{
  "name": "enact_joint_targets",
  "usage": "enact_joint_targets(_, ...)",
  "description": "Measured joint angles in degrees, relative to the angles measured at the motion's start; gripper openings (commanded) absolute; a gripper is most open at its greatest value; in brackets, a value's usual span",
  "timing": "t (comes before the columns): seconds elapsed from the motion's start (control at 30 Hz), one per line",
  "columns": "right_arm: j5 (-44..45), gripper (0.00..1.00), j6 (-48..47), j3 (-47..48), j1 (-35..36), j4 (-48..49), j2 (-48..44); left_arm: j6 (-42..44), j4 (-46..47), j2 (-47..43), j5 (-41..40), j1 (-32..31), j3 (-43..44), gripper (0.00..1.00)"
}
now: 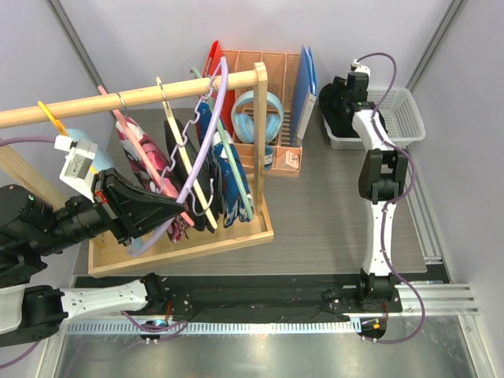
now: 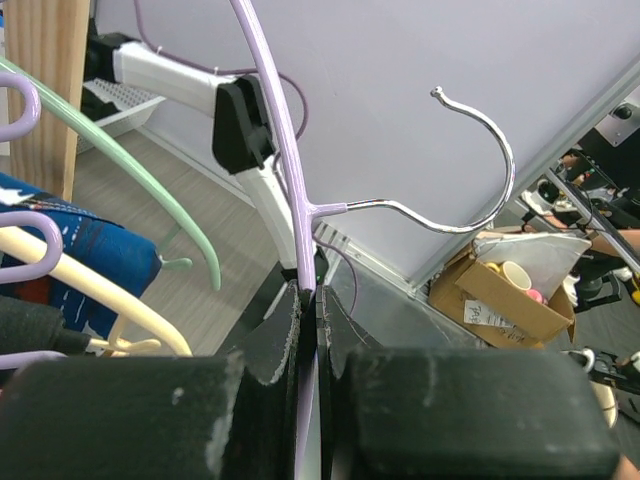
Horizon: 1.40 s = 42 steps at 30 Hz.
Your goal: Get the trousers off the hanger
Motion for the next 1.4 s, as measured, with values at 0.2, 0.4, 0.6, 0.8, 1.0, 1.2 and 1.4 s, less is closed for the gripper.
enact_joint_targets(0.2,4.74,0.79,9.60,-9.42,0.00,-14.05,-15.69,-3.54,0.20,-1.46,-0.13,0.00,-1.09,0.00)
enact_joint_targets(0.4,9.86,0.80,13.33,-11.91,1.18,-28.39,-31.80,-9.09,3.78,-2.73,0.76,0.00,-2.49,0.00)
enact_joint_targets(0.6,16.87,0.80,13.38,-28.15,11.69,-37.13,-49.96,-16.06,10.93,-2.69,3.37,0.00,-6.75,0.00)
enact_joint_targets(0.8,17.68,0.78,17.14,-46.75,29.14,-42.51,-69.85,-21.75,19.67,-1.03,3.48,0.00,-10.91,0.00)
enact_joint_targets(1.0,18.25,0.77,24.22,-54.14,41.86,-46.18,-85.68,-26.27,26.21,1.46,3.80,0.00,-11.43,0.00)
enact_joint_targets(1.2,14.67,0.77,29.94,-62.47,47.15,-46.69,-100.56,-31.04,34.84,2.01,5.99,0.00,-13.14,0.00)
enact_joint_targets(1.4,9.53,0.79,29.40,-65.57,47.23,-46.42,-107.58,-35.58,45.77,9.70,8.00,0.00,-10.38,0.00)
